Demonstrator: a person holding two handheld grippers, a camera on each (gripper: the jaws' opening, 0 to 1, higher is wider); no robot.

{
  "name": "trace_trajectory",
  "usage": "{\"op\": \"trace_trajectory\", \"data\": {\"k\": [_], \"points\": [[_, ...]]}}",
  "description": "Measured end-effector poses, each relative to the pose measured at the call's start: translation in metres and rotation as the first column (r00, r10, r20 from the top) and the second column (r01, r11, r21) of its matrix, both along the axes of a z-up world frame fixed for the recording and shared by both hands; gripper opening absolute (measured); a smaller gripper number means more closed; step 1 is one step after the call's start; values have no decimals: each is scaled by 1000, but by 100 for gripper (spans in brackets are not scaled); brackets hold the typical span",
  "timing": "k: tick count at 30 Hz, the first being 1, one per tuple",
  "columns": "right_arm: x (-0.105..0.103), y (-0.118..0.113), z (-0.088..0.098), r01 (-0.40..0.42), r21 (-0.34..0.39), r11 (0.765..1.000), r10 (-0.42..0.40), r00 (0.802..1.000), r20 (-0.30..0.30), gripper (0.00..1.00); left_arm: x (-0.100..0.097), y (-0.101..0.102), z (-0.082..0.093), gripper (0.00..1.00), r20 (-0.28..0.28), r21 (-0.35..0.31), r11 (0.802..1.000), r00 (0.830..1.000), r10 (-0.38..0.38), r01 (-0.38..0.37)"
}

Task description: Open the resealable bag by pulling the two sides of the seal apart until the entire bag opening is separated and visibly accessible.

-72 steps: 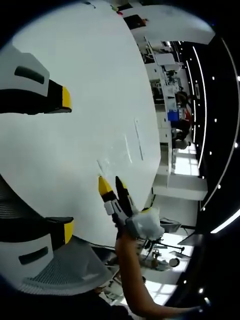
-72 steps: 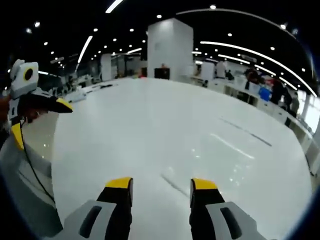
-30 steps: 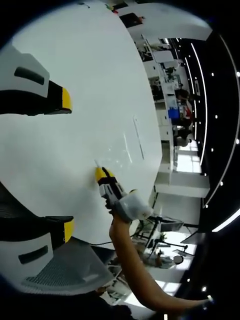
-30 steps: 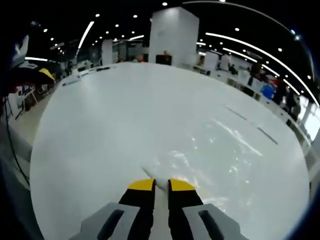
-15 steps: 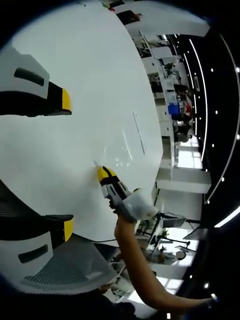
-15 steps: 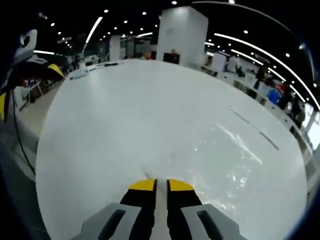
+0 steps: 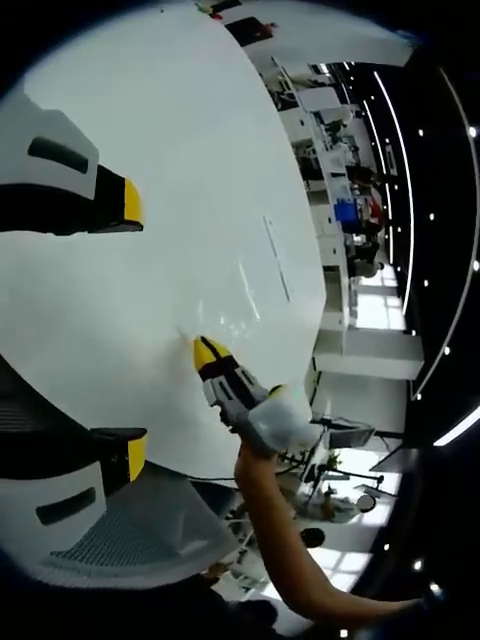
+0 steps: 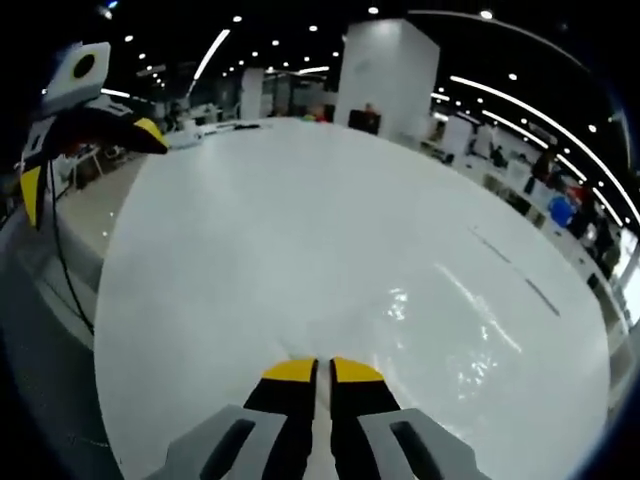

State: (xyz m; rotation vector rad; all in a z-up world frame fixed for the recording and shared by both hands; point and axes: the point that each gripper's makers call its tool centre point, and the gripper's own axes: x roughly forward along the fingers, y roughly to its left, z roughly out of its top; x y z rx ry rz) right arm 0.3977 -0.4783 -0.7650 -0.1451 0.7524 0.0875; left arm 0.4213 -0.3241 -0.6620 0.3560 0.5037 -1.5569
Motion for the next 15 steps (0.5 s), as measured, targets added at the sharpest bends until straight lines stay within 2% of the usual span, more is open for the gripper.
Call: {"op": "trace_trajectory", "data": {"k": [7, 15], "points": [[-2, 2, 1, -7, -2, 1000, 7, 1000, 1, 0, -1, 0, 0, 76, 0, 0, 1000, 1000, -2, 2], [-10, 11, 7, -63, -41, 997, 62, 998, -6, 0, -3, 1, 1, 75, 8, 1, 1000, 1000, -13, 13]]}}
